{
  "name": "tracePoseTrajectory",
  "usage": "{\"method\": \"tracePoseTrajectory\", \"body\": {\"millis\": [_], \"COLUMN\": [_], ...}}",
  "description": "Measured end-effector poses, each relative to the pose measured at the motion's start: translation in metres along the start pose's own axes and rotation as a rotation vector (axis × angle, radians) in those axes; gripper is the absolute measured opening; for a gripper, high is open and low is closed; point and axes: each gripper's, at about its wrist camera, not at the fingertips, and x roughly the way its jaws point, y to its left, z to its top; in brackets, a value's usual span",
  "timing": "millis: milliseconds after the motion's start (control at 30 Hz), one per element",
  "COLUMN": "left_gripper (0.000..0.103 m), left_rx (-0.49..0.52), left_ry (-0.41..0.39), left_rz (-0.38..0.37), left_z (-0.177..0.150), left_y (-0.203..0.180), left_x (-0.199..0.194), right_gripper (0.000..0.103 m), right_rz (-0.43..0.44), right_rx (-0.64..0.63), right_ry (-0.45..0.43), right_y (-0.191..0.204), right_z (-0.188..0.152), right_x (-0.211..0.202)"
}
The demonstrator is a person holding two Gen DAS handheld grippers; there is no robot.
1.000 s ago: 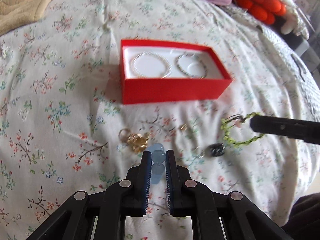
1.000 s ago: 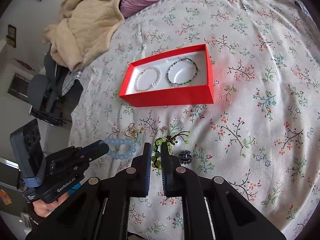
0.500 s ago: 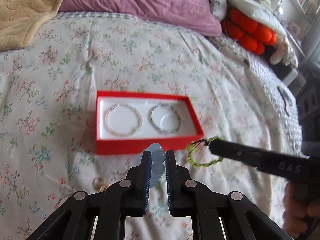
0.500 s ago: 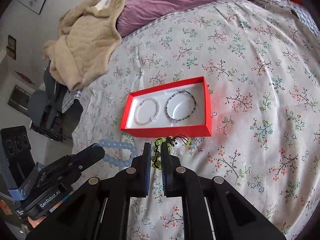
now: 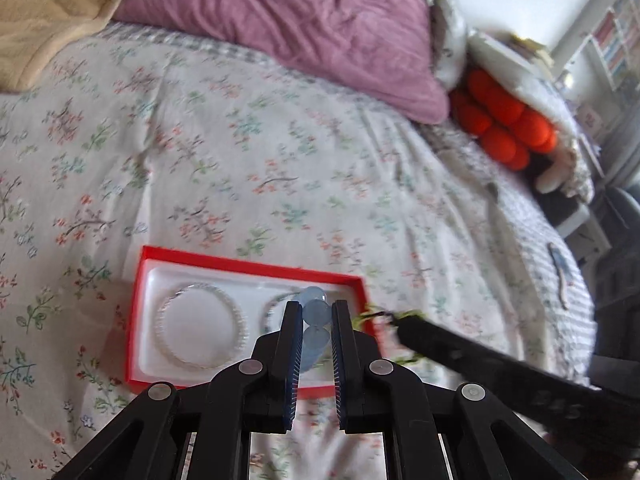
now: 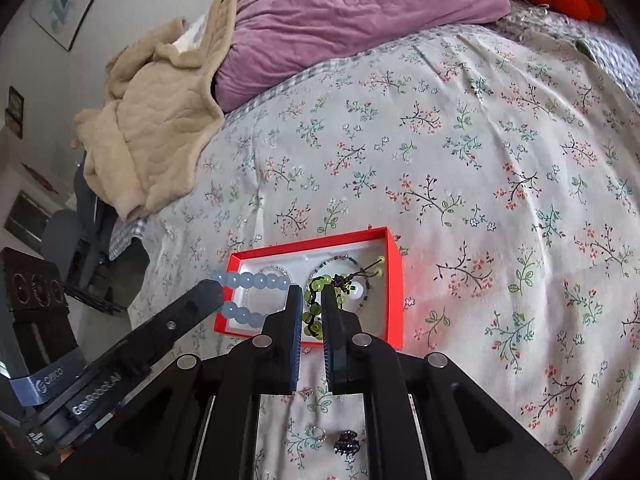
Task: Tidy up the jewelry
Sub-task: 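Carry both held bracelets over the red box and lower them inside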
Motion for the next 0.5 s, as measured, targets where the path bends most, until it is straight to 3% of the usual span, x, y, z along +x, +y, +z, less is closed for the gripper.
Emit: {"method": "tracePoseTrajectory", "body": {"millis": [267, 433, 500], "left_gripper": [0.009, 0.009, 0.009], "left_rx": [0.006, -0.010, -0.002], "left_ry": [0.032, 0.058, 0.067], "left_rz": [0.162, 0.195, 0.214], "left_z": [-0.006, -0.008, -0.009], "left_y": [0.032, 0.044, 0.044], "left_x": [0.018, 0.023, 0.026], "right_gripper": [0.010, 0.010, 0.010], "right_rz": [-0.002, 0.047, 0.017], "right_rx": [-0.045, -0.082, -0.091], "right_ry": [0.037, 0.101, 0.109], "right_y": [0.017, 0.033, 0.032], "right_z": [0.000, -0.007, -0.008], "right_x": [0.030, 0.052, 0.057]}}
